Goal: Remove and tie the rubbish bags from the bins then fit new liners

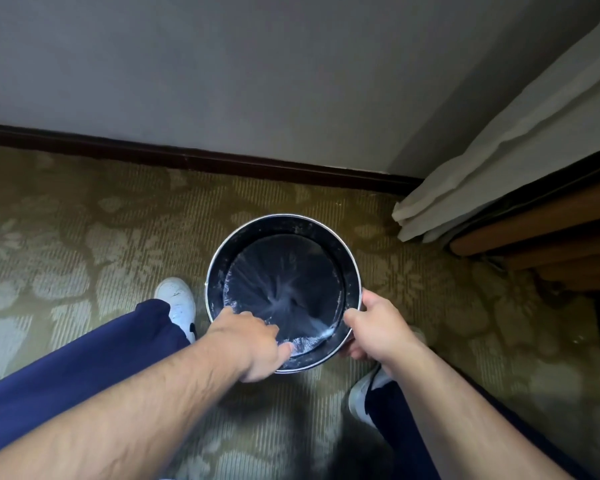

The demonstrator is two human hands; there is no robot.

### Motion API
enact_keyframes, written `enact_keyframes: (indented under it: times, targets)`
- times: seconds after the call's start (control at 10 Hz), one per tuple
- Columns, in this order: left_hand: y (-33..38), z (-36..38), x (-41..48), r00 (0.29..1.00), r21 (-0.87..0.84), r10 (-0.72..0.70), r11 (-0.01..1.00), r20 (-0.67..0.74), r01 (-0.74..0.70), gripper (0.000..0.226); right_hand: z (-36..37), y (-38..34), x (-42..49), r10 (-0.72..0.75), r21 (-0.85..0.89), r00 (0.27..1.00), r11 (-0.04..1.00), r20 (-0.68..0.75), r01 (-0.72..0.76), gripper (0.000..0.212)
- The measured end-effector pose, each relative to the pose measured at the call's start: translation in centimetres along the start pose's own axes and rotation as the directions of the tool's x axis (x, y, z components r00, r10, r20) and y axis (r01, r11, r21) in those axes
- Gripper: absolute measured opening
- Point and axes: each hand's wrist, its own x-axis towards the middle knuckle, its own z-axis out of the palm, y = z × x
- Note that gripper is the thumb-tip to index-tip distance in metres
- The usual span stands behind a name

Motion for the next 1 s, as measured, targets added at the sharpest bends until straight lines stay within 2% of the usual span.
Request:
enact_keyframes:
  times: [0.2, 0.6, 0.8, 0.9, 1.0]
  targets:
    - [0.2, 0.9, 0.8, 0.995, 0.038, -0.024, 0.999, 0.096, 0.02, 0.073, 0.7, 1.5, 2.4, 0.028, -0.003, 0.999, 1.0, 0.029, -0.028, 0.038]
    - [-0.1, 1.1, 1.0, 0.994, -0.016, -0.002, 1.0, 0.11, 0.004, 0.076, 1.6, 2.7, 4.9, 0.092, 0.012, 0.995, 0.996, 0.033, -0.092, 0.028]
    - [-0.3, 1.3, 0.9, 0.994, 0.01, 0.011, 1.0, 0.105, -0.013, 0.076, 2.2, 3.2, 5.4, 0.071, -0.031, 0.998, 0.997, 0.0, -0.071, 0.029]
    - [-0.4, 1.6, 0.6, 0.998, -0.03, 0.017, 0.999, 0.063, -0.015, 0.074, 2.1, 2.9, 4.9, 0.064, -0.029, 0.998, 0.998, 0.014, -0.063, 0.033]
    - [-1.0, 1.9, 0.2, 0.993, -0.105, 0.022, 0.994, -0.12, -0.035, 0.066, 1.5, 2.6, 3.9, 0.026, -0.177, 0.996, 0.983, -0.088, -0.042, 0.034]
